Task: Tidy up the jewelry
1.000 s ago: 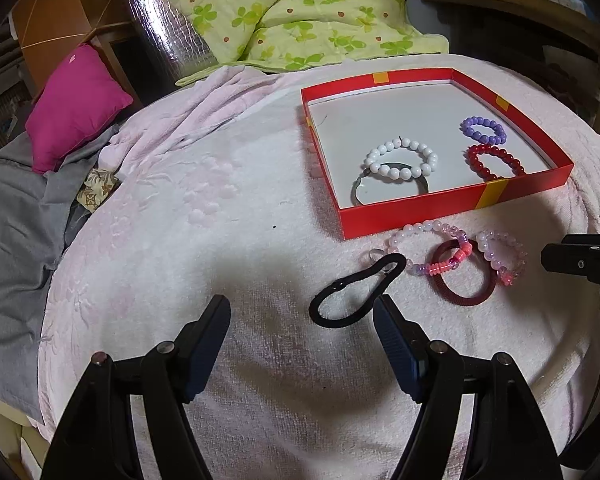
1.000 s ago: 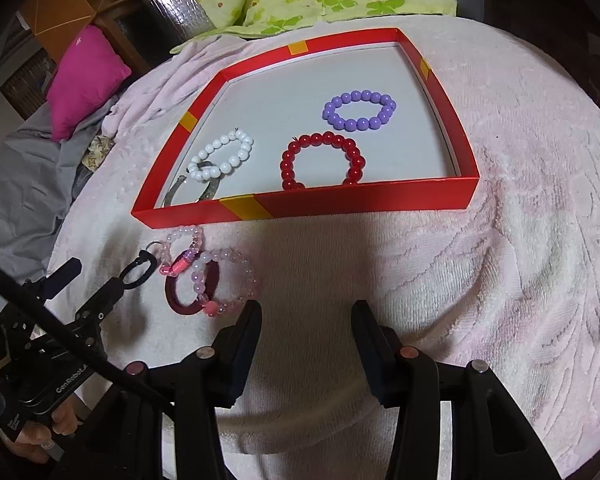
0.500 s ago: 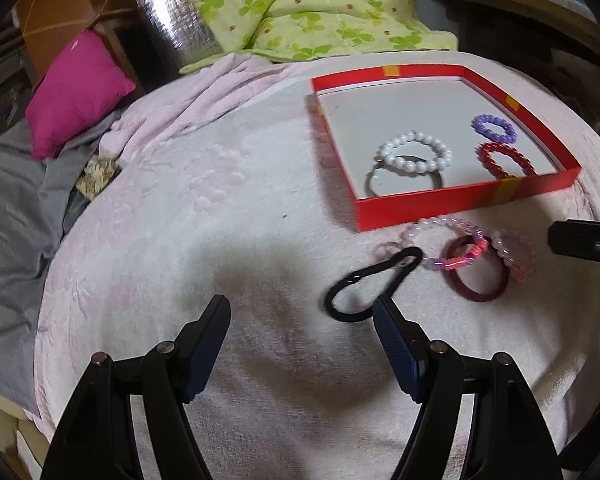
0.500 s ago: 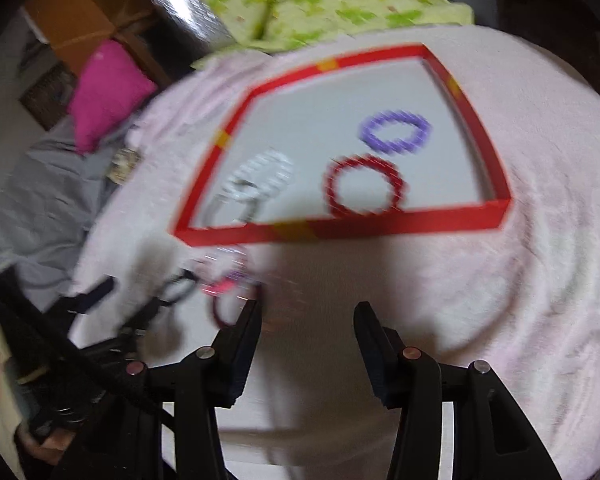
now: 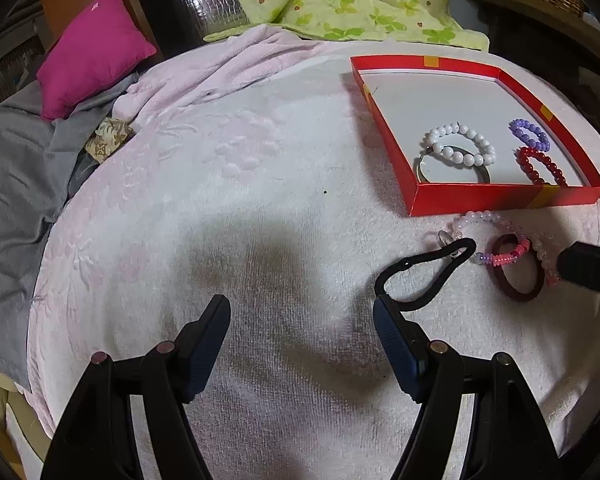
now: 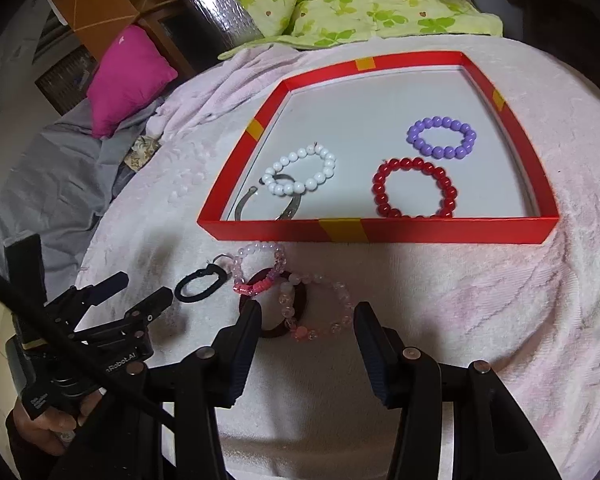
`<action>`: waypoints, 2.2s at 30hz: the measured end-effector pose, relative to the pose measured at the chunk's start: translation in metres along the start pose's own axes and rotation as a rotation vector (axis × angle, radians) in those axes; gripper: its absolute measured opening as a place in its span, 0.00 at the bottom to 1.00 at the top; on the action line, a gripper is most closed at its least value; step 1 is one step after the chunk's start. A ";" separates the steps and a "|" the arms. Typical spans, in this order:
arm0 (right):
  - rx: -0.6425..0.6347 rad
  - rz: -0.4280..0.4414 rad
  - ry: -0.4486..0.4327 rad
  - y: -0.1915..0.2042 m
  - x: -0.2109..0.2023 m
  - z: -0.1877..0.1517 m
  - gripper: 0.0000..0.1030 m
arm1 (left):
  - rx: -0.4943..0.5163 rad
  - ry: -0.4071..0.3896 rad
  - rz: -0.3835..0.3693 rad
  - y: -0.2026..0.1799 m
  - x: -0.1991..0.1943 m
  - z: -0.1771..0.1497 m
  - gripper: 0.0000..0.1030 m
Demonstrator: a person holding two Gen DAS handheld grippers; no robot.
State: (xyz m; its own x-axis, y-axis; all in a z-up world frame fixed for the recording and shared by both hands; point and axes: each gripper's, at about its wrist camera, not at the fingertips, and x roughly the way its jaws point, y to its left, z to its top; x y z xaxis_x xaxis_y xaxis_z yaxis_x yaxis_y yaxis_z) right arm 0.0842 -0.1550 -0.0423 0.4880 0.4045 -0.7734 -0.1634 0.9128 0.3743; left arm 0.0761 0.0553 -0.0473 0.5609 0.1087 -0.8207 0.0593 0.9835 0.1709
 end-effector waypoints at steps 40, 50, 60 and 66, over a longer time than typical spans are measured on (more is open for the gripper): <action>-0.057 -0.160 0.014 -0.018 0.003 -0.002 0.14 | 0.095 -0.058 -0.178 -0.021 0.005 0.018 0.72; -0.038 -0.137 0.021 -0.022 0.003 -0.001 0.14 | 0.119 -0.049 -0.249 -0.025 0.015 0.019 0.72; -0.036 -0.127 -0.003 -0.021 -0.003 -0.002 0.12 | 0.184 -0.030 -0.318 -0.040 0.008 0.011 0.35; -0.015 -0.120 -0.020 -0.025 -0.009 0.000 0.12 | 0.104 0.000 -0.405 -0.027 0.009 0.011 0.18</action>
State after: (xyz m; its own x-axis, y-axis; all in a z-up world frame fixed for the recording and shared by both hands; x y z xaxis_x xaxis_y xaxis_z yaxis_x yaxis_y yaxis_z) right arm 0.0838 -0.1812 -0.0448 0.5214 0.2915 -0.8020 -0.1157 0.9553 0.2720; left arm 0.0890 0.0281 -0.0530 0.4751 -0.2835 -0.8330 0.3580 0.9271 -0.1113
